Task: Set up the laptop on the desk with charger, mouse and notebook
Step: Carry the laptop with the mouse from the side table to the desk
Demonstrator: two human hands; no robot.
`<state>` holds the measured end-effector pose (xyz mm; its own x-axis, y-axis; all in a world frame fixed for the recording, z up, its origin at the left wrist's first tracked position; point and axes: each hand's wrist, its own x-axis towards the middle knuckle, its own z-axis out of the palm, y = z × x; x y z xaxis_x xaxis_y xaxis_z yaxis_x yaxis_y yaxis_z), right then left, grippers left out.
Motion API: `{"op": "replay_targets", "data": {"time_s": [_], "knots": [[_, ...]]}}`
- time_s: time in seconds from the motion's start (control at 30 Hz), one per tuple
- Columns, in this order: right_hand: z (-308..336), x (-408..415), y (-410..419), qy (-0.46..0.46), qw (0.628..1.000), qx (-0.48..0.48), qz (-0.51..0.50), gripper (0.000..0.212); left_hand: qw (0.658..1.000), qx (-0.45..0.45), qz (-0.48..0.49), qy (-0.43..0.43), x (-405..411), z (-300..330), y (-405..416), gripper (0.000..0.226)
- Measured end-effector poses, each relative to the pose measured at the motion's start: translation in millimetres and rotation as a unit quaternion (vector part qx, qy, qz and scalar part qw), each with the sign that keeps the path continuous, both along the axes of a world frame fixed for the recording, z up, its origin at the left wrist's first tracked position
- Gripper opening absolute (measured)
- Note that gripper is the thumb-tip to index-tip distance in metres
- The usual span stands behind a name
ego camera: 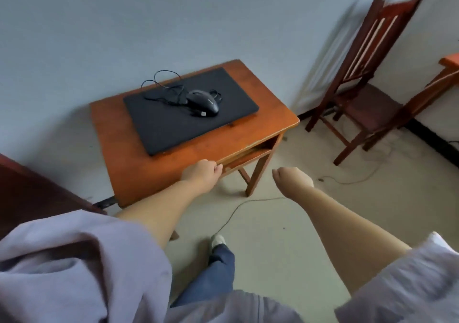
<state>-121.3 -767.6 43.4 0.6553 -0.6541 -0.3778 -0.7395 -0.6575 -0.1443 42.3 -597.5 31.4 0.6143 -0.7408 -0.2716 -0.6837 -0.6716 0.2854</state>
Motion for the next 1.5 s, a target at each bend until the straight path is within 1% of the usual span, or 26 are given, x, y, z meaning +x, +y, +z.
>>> {"op": "replay_targets", "data": {"time_s": [0.07,0.17,0.27,0.3,0.37,0.43,0.5,0.53,0.57,0.63,0.73,0.8,0.9,0.97,1.07,1.2,1.3,1.37,1.5], "knots": [[0,38,-15,-0.002,0.999,0.001,0.043,0.039,0.999,-0.005,0.046,-0.015,28,-1,-3,0.040],[3,97,-38,-0.029,0.997,0.023,0.060,0.035,0.992,-0.026,0.123,-0.033,75,3,-10,0.040],[7,147,-63,-0.061,0.996,0.026,0.061,0.045,0.983,-0.037,0.176,-0.045,119,8,-14,0.038],[9,161,-71,-0.071,0.995,0.022,0.070,0.044,0.980,-0.035,0.190,-0.051,132,10,-15,0.037],[13,187,-85,-0.087,0.993,0.037,0.067,0.034,0.976,-0.019,0.208,-0.056,153,12,-15,0.037],[14,211,-98,-0.075,0.993,0.023,0.086,0.026,0.971,0.001,0.233,-0.054,167,11,-12,0.036],[12,231,-108,-0.059,0.990,-0.008,0.129,0.028,0.963,0.010,0.266,-0.051,178,7,-9,0.034],[9,241,-113,-0.059,0.988,-0.019,0.144,0.026,0.957,0.012,0.284,-0.050,183,4,-8,0.033],[7,250,-116,-0.056,0.986,-0.024,0.156,0.023,0.952,0.018,0.303,-0.047,186,2,-6,0.032],[-1,268,-124,-0.051,0.984,-0.024,0.166,0.027,0.936,0.032,0.346,-0.044,193,-5,-5,0.035],[-11,291,-137,-0.038,0.988,-0.038,0.144,0.036,0.904,0.043,0.425,-0.032,202,-12,-7,0.041],[-15,304,-145,-0.040,0.990,-0.041,0.125,0.038,0.874,0.037,0.484,0.004,208,-15,-11,0.045],[-19,322,-159,-0.039,0.996,0.023,0.076,0.038,0.817,0.014,0.573,0.071,219,-21,-18,0.053],[-23,331,-167,-0.043,0.996,0.064,0.041,0.039,0.784,0.009,0.615,0.084,227,-23,-20,0.053],[-29,337,-175,-0.043,0.994,0.096,-0.017,0.047,0.743,0.004,0.661,0.104,237,-27,-18,0.052],[-34,347,-176,-0.038,0.984,0.139,-0.105,0.057,0.693,-0.054,0.708,0.122,245,-32,-12,0.056],[-38,351,-181,-0.052,0.975,0.174,-0.130,0.063,0.668,-0.091,0.729,0.120,243,-33,-12,0.063],[-39,348,-185,-0.074,0.967,0.190,-0.149,0.065,0.662,-0.102,0.734,0.114,237,-34,-13,0.066],[-34,330,-191,-0.094,0.963,0.190,-0.166,0.067,0.682,-0.099,0.717,0.104,231,-32,-18,0.068]]}}
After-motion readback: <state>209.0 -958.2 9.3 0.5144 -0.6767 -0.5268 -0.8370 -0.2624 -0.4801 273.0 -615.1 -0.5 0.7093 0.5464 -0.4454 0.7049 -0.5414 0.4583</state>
